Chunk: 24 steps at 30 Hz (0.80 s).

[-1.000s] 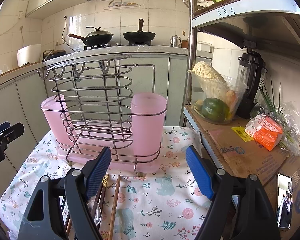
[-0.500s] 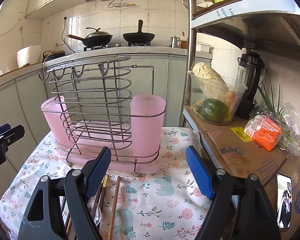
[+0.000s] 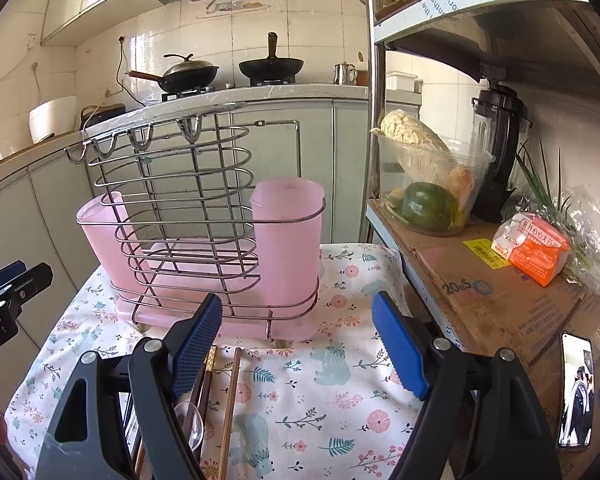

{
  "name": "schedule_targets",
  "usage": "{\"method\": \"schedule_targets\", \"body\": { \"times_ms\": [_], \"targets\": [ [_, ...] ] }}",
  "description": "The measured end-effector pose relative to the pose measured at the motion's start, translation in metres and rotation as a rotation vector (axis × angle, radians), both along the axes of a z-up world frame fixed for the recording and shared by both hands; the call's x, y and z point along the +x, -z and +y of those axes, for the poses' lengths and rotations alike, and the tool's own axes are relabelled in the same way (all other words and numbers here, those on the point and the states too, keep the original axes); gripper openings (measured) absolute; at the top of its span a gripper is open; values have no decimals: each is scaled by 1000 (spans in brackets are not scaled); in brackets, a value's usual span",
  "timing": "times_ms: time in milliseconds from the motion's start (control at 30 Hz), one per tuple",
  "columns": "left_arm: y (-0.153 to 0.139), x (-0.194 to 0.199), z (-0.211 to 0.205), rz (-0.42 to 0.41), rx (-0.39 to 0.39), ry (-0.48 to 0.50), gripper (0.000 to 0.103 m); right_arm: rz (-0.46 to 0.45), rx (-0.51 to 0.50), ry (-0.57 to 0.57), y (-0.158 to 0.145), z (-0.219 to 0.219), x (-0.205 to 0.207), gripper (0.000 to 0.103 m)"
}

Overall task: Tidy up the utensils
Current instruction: 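Grasp the black spoon with the left tool while the right tool grasps a wooden chopstick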

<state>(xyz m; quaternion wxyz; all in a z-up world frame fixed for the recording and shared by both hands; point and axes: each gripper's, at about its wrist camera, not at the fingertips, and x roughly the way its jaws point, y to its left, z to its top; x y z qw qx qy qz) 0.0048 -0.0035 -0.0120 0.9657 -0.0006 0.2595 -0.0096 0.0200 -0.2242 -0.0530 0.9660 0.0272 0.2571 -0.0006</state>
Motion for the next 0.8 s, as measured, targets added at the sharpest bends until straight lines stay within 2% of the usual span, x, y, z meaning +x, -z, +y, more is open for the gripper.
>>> {"method": "schedule_targets", "body": {
  "times_ms": [133, 233, 367, 433, 467, 533, 600, 700, 800],
  "targets": [
    [5, 4, 4, 22, -8, 5, 62, 28, 12, -13, 4, -2, 3, 76],
    [10, 7, 10, 46, -8, 9, 62, 57, 23, -25, 9, -2, 5, 72],
    [21, 15, 23, 126, -43, 43, 62, 121, 64, -50, 17, -7, 9, 66],
    [27, 20, 29, 185, -80, 73, 61, 165, 110, -67, 23, -11, 13, 62],
    [31, 22, 31, 221, -101, 90, 54, 190, 136, -74, 27, -13, 16, 59],
    [41, 28, 34, 300, -148, 124, 51, 240, 187, -85, 33, -18, 21, 54],
    [52, 34, 34, 377, -190, 162, 44, 287, 237, -105, 40, -21, 25, 42],
    [71, 45, 29, 499, -254, 201, 38, 347, 290, -140, 50, -23, 32, 31],
    [88, 57, 24, 597, -309, 218, 30, 410, 343, -183, 59, -21, 39, 25]
  ]
}}
